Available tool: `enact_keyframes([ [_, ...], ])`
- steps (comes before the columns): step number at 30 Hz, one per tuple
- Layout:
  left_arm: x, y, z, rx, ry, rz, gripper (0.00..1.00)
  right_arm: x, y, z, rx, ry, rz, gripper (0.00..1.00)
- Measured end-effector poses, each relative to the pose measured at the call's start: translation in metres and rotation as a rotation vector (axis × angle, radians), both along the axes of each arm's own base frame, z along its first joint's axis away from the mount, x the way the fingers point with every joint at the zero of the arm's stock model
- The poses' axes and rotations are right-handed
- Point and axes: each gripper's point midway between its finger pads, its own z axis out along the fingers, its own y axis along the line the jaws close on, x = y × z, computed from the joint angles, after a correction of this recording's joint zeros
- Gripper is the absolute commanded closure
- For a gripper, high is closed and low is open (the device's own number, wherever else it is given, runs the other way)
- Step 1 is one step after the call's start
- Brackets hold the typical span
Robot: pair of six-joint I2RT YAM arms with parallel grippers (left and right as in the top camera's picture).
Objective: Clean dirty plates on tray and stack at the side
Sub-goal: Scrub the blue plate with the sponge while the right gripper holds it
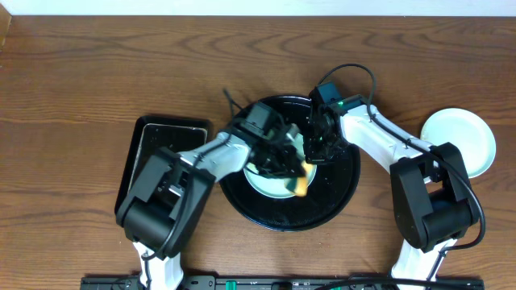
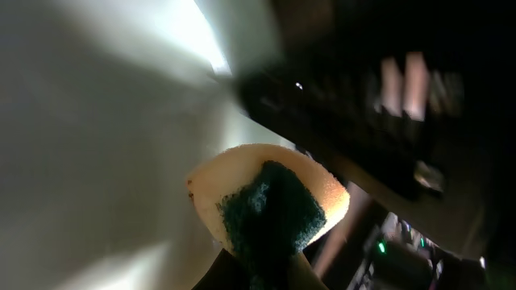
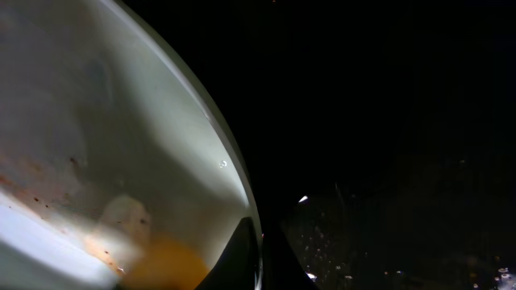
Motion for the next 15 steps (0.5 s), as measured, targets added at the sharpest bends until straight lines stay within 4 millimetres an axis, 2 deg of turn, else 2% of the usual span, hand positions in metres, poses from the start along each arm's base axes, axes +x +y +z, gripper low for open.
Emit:
enact_keyframes([
  [3, -0.010, -0.004, -0.001, 0.013, 0.022, -0.018, 0.92, -0.002, -0.001, 0.000, -0.004, 0.008, 0.000, 0.99],
  [7, -0.014, 0.010, -0.013, 0.104, 0.058, 0.013, 0.93, -0.002, -0.001, 0.000, -0.004, 0.010, -0.001, 0.99],
  [11, -0.007, 0.034, -0.024, 0.194, 0.081, 0.068, 0.93, -0.002, -0.001, 0.000, -0.004, 0.010, 0.000, 0.99],
  [15, 0.015, 0.060, -0.025, 0.246, 0.049, 0.144, 0.93, -0.002, -0.001, 0.000, -0.004, 0.010, 0.000, 0.99],
])
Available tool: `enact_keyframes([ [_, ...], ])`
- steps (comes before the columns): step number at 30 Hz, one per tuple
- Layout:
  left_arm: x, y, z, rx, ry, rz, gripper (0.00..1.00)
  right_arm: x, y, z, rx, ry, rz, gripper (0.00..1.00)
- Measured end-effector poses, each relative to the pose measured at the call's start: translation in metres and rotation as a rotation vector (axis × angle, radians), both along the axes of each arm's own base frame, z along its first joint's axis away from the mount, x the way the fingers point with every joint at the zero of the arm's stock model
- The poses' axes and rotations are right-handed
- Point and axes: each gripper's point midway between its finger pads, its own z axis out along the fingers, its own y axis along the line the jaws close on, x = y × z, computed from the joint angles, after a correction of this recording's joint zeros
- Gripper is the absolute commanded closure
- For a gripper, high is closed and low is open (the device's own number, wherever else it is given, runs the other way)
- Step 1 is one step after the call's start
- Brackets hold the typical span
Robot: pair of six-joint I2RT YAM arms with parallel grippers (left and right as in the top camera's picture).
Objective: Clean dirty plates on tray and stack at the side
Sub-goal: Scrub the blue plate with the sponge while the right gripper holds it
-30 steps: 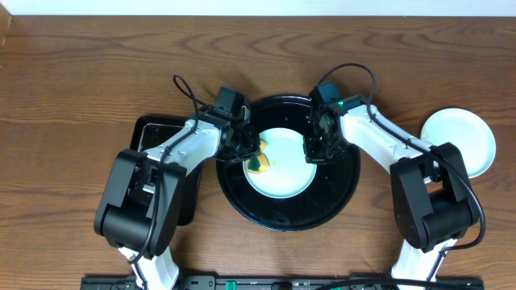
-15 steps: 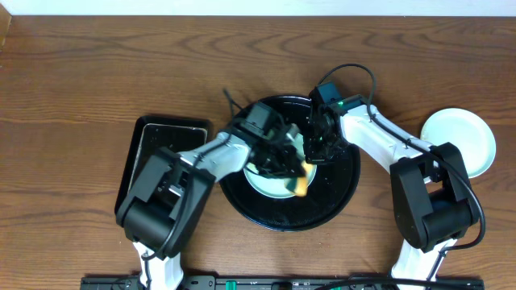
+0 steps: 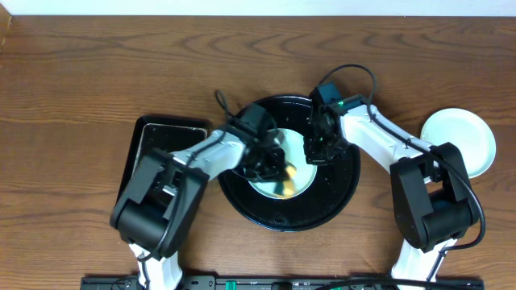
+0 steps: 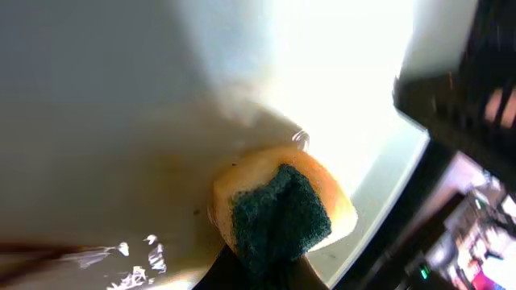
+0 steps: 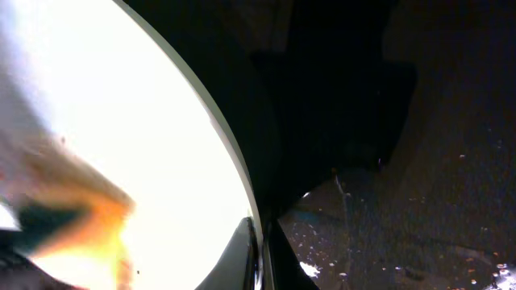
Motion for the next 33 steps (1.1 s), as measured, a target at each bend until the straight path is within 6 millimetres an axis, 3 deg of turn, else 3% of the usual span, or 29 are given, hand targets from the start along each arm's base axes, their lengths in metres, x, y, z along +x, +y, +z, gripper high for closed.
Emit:
enact_keyframes([
  [4, 0.035, 0.036, -0.001, 0.062, -0.062, 0.106, 0.93, 0.000, 0.000, 0.000, 0.000, 0.000, 0.000, 0.99],
  [8, 0.056, 0.063, 0.000, 0.103, -0.113, 0.165, 0.93, 0.000, 0.000, 0.000, 0.000, 0.000, 0.000, 0.99],
  [19, 0.064, 0.078, 0.000, 0.190, -0.173, 0.140, 0.93, -0.002, 0.007, 0.002, 0.037, 0.011, 0.002, 0.99],
  [26, 0.073, 0.107, 0.016, 0.356, -0.289, 0.147, 0.93, 0.000, 0.021, 0.009, 0.099, 0.014, 0.011, 0.99],
  [33, 0.097, 0.155, 0.047, 0.511, -0.423, 0.262, 0.93, -0.002, 0.010, 0.006, 0.049, 0.018, 0.005, 0.99],
])
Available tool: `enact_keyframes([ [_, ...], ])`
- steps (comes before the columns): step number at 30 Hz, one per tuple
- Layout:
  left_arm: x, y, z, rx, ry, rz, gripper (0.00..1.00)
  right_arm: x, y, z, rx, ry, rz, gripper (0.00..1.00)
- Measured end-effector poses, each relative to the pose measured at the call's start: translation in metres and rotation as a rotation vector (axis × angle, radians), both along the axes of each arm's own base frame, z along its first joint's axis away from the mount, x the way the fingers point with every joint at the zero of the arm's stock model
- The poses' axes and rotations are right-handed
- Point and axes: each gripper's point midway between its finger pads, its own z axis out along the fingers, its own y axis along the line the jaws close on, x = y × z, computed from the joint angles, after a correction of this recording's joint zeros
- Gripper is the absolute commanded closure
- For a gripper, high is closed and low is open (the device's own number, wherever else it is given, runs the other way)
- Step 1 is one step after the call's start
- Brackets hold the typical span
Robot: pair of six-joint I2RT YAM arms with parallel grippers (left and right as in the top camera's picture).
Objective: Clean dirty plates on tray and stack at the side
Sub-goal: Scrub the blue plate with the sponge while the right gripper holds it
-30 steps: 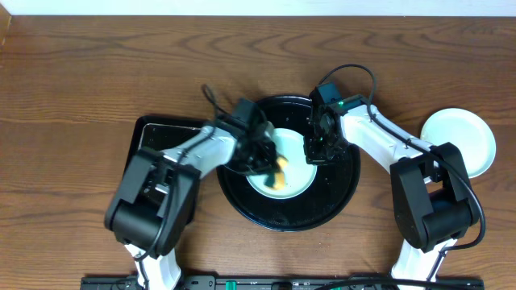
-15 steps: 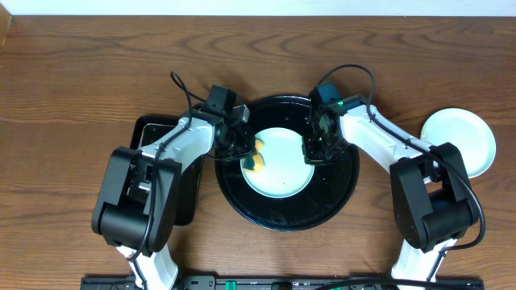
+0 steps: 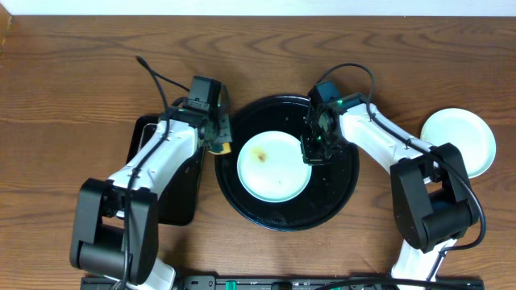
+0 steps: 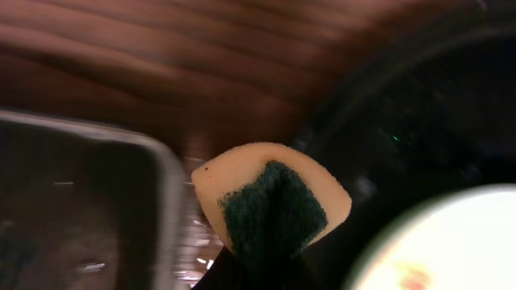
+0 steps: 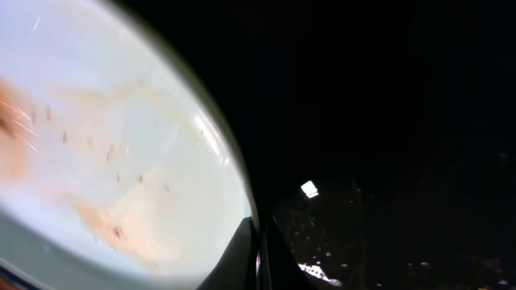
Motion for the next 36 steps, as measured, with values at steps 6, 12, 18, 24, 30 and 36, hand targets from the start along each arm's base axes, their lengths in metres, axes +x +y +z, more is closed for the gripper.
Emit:
enact_keyframes([
  [6, -0.005, 0.007, -0.002, 0.041, 0.019, 0.009, 0.93, -0.001, -0.005, -0.001, -0.025, -0.001, 0.000, 0.99],
  [12, -0.012, -0.009, -0.002, -0.041, 0.047, -0.044, 0.93, 0.001, -0.010, -0.002, -0.049, -0.008, -0.003, 0.99],
  [18, -0.009, -0.069, 0.022, -0.376, 0.019, -0.181, 0.93, 0.002, -0.015, -0.002, -0.060, -0.004, -0.015, 0.99],
  [24, -0.012, -0.112, 0.055, -0.645, 0.006, -0.275, 0.93, 0.004, -0.016, -0.002, -0.065, -0.013, -0.014, 0.99],
  [30, -0.028, -0.131, 0.061, -0.713, 0.066, -0.312, 0.93, 0.016, -0.015, 0.004, -0.073, -0.059, -0.003, 0.60],
  [36, -0.036, -0.140, 0.062, -0.724, 0.085, -0.333, 0.93, 0.018, -0.009, 0.006, -0.070, -0.076, 0.024, 0.55],
])
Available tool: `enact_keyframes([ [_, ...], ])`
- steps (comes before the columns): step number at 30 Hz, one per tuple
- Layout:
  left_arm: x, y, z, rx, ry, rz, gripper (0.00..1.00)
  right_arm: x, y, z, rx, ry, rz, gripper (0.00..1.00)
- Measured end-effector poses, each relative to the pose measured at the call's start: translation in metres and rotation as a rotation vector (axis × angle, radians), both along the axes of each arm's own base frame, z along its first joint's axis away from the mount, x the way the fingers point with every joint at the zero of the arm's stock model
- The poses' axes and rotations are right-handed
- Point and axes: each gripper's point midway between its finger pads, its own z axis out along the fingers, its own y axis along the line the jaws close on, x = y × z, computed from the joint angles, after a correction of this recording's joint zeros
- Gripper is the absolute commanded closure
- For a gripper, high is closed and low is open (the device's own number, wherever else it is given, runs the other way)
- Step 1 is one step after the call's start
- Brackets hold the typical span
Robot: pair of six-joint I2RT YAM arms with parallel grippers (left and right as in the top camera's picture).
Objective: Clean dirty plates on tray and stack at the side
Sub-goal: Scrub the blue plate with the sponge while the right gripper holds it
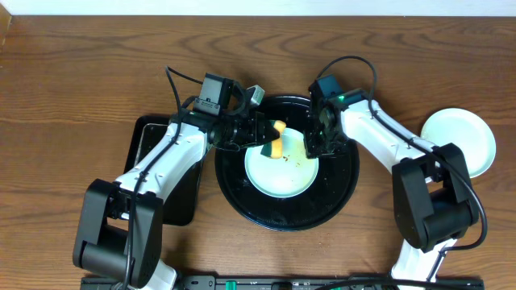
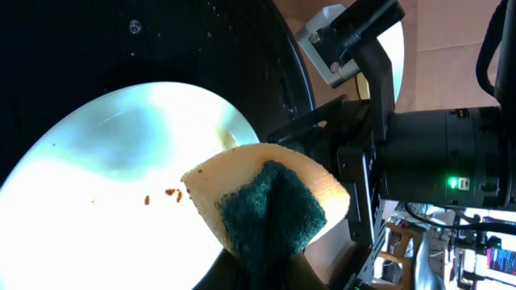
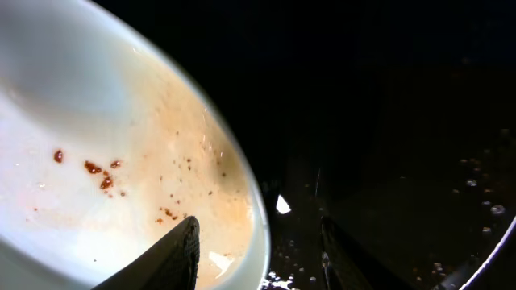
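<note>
A white plate (image 1: 282, 173) with brown specks lies in the round black tray (image 1: 339, 189). It also shows as the plate (image 2: 113, 193) in the left wrist view and the plate (image 3: 105, 161) in the right wrist view. My left gripper (image 1: 260, 137) (image 2: 270, 270) is shut on a yellow sponge with a green pad (image 1: 276, 149) (image 2: 266, 201), held over the plate's far part. My right gripper (image 1: 313, 145) (image 3: 260, 258) is open, its fingers astride the plate's right rim.
A clean white plate (image 1: 458, 141) sits on the wooden table at the right. A rectangular black tray (image 1: 157, 141) lies left of the round tray, under my left arm. Water drops speckle the round tray's floor.
My left gripper has gone with the sponge from the gap between the two trays to above the plate's far part. My right gripper, then shut on the plate's rim, is now open around it.
At first the sponge was on the plate, with my right gripper shut on the rim, and it was still there half a second later. Then the sponge was off at the rectangular tray's edge, with a brown stain showing. Now the sponge is over the plate and the right gripper is open.
</note>
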Motion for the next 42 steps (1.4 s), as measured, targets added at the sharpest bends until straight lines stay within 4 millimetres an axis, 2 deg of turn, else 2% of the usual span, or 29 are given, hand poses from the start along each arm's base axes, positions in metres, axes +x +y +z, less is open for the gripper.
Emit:
enact_keyframes([
  [1, 0.000, 0.000, 0.000, 0.000, 0.001, 0.000, 0.93, -0.001, 0.003, 0.000, 0.000, -0.001, 0.008, 0.55],
  [3, -0.001, 0.001, -0.001, 0.004, 0.010, 0.001, 0.93, -0.003, 0.012, 0.000, 0.006, -0.011, 0.031, 0.64],
  [7, -0.006, 0.003, -0.005, 0.018, 0.037, 0.003, 0.92, -0.004, 0.031, 0.001, 0.019, -0.042, 0.052, 0.62],
  [10, -0.008, 0.004, -0.006, 0.024, 0.050, 0.005, 0.92, -0.006, 0.041, 0.000, 0.027, -0.051, 0.051, 0.69],
  [14, -0.010, 0.005, -0.007, 0.029, 0.062, 0.004, 0.93, -0.007, 0.043, -0.005, 0.031, -0.051, 0.017, 0.69],
  [18, -0.013, 0.006, -0.009, 0.036, 0.080, 0.004, 0.93, -0.013, 0.038, -0.017, 0.033, -0.041, -0.025, 0.74],
  [21, -0.014, 0.006, -0.010, 0.040, 0.081, 0.004, 0.93, -0.011, 0.037, -0.019, 0.045, -0.063, -0.048, 0.99],
  [28, -0.014, 0.010, -0.015, 0.071, 0.089, 0.018, 0.93, -0.013, 0.039, -0.018, 0.078, -0.059, -0.069, 0.98],
  [36, -0.019, 0.030, -0.041, 0.257, 0.085, 0.048, 0.93, -0.013, 0.039, -0.018, 0.081, -0.057, -0.081, 0.99],
  [38, -0.022, 0.026, -0.045, 0.280, 0.060, 0.026, 0.93, -0.013, 0.039, -0.018, 0.081, -0.056, -0.081, 0.99],
  [42, -0.028, -0.002, -0.051, 0.287, -0.012, -0.058, 0.93, -0.013, 0.039, -0.018, 0.081, -0.055, -0.081, 0.99],
])
